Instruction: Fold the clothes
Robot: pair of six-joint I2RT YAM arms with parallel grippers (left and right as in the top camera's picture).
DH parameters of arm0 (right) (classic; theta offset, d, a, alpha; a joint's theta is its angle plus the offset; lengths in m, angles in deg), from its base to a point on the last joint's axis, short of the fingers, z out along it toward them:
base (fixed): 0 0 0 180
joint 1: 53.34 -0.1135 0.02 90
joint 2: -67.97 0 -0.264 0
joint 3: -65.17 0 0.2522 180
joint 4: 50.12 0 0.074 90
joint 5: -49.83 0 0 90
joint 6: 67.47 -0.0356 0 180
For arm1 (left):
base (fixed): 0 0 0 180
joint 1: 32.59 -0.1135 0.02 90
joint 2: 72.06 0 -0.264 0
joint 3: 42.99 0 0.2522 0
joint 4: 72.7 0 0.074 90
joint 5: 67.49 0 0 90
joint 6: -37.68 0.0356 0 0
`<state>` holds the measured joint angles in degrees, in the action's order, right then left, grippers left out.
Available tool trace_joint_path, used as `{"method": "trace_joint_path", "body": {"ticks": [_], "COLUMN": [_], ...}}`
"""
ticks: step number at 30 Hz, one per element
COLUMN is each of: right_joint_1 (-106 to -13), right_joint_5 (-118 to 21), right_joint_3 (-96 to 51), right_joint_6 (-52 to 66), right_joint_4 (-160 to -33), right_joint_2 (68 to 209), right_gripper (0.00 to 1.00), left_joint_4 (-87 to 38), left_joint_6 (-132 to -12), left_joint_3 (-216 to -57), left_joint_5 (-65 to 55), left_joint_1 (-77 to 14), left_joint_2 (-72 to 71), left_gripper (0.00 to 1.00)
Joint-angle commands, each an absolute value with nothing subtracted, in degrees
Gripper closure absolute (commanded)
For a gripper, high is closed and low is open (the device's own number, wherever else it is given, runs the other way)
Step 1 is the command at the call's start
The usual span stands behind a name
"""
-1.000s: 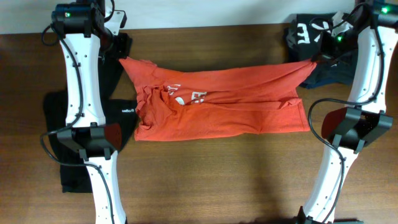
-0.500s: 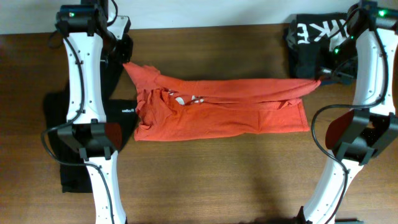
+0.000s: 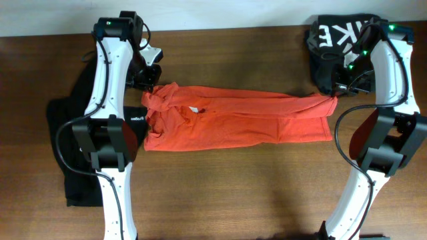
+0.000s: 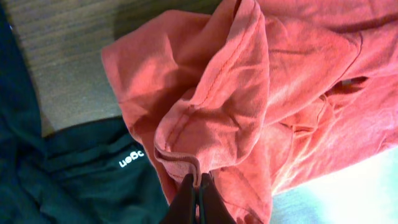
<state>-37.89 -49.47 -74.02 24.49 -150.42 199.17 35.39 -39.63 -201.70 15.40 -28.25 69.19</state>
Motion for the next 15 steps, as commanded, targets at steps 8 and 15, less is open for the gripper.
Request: {"method": "trace_joint_path", "body": {"ticks": [8, 15], "right_joint_1": [-39.6, -40.9], "right_joint_5": [-53.5, -57.6], "right_joint_3": [-73.6, -78.8], "right_joint_6": [28.3, 28.4], "right_joint_4": [-151.6, -157.3], "right_joint_2": [198.6, 197.7], "right_gripper": [0.43, 0.43], "left_joint_4": [37.8, 37.8], "left_joint_6": [-36.0, -36.0], "left_joint_3": [-201.8, -207.9], "left_joint_5": [14.7, 4.2], "left_joint_1": [-27.2, -28.7], "left_joint_2": [67.7, 61.6], "left_gripper": [0.25, 0.21]}}
